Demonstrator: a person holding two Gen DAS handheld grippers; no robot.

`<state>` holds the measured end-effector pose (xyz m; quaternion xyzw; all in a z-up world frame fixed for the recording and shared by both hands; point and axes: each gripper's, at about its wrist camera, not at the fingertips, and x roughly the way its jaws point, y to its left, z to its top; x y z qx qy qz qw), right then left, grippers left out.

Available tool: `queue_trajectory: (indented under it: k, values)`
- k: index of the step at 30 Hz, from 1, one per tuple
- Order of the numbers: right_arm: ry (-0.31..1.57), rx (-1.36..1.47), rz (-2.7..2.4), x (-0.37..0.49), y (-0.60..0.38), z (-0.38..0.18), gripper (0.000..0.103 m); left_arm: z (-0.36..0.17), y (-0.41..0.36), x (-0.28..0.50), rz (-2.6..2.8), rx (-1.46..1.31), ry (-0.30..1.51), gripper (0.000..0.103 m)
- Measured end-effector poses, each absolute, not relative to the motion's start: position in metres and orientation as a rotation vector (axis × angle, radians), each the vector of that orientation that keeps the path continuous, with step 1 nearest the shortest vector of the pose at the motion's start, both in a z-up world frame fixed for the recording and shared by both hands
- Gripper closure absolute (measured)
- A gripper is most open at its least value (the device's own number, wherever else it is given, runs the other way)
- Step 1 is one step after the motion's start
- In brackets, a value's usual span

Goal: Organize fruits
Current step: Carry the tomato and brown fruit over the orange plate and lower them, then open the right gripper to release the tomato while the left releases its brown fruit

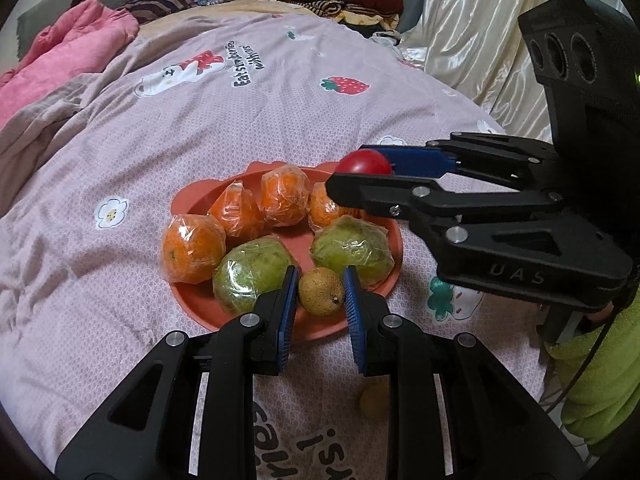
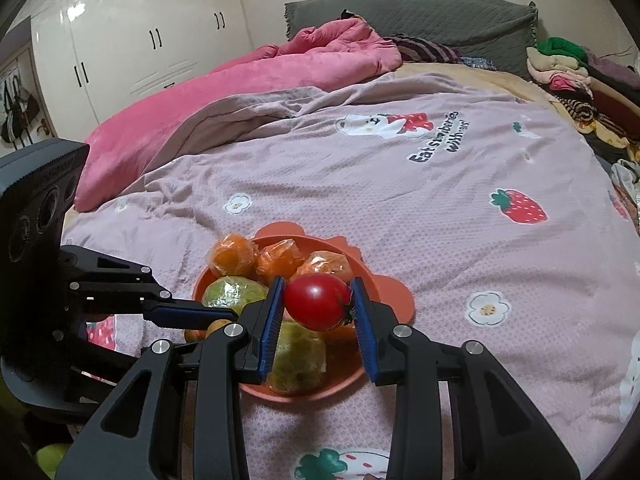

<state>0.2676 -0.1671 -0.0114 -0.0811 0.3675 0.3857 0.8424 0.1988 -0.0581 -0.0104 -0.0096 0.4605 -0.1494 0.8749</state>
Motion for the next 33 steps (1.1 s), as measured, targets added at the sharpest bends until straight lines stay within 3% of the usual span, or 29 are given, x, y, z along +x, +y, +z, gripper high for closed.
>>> queue_trajectory:
  k: [33]
  values:
    - [0.827, -0.095, 0.83, 0.276, -0.17, -0.018, 0.07, -0.01, -0.059, 0.199, -0.306, -0.027, 0.95, 0.087]
